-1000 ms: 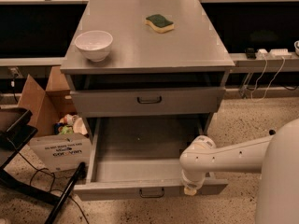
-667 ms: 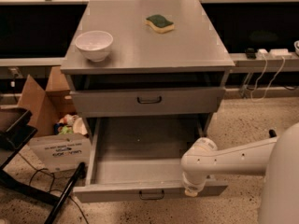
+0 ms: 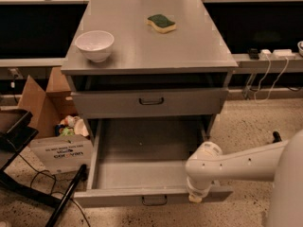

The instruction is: Open middle drawer

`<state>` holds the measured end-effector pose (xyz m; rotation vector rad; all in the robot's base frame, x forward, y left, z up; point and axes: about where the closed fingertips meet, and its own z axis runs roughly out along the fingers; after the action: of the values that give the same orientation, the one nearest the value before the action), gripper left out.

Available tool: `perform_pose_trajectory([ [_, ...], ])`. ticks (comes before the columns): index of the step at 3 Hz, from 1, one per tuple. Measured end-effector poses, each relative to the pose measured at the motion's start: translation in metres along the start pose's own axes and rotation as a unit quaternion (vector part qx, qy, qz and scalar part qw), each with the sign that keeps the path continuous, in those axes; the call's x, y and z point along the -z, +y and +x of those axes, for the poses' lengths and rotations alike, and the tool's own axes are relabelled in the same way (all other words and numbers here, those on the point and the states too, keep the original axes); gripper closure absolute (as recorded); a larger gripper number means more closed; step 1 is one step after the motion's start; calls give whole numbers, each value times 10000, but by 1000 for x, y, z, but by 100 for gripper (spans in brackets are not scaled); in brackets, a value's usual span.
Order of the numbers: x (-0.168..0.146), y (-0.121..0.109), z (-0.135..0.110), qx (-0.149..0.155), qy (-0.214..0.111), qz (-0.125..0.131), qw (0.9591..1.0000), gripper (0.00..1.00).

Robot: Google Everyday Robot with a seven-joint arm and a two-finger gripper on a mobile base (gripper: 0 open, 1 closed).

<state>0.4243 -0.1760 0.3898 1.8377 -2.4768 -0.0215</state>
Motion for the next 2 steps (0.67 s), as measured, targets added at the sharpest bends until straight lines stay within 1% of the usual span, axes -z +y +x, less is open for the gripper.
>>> perform_pose_trajectory([
  [1,1,0,0,0,0,0,10000,100],
  [2,0,9,4,-74,-3,-37,10000,100],
])
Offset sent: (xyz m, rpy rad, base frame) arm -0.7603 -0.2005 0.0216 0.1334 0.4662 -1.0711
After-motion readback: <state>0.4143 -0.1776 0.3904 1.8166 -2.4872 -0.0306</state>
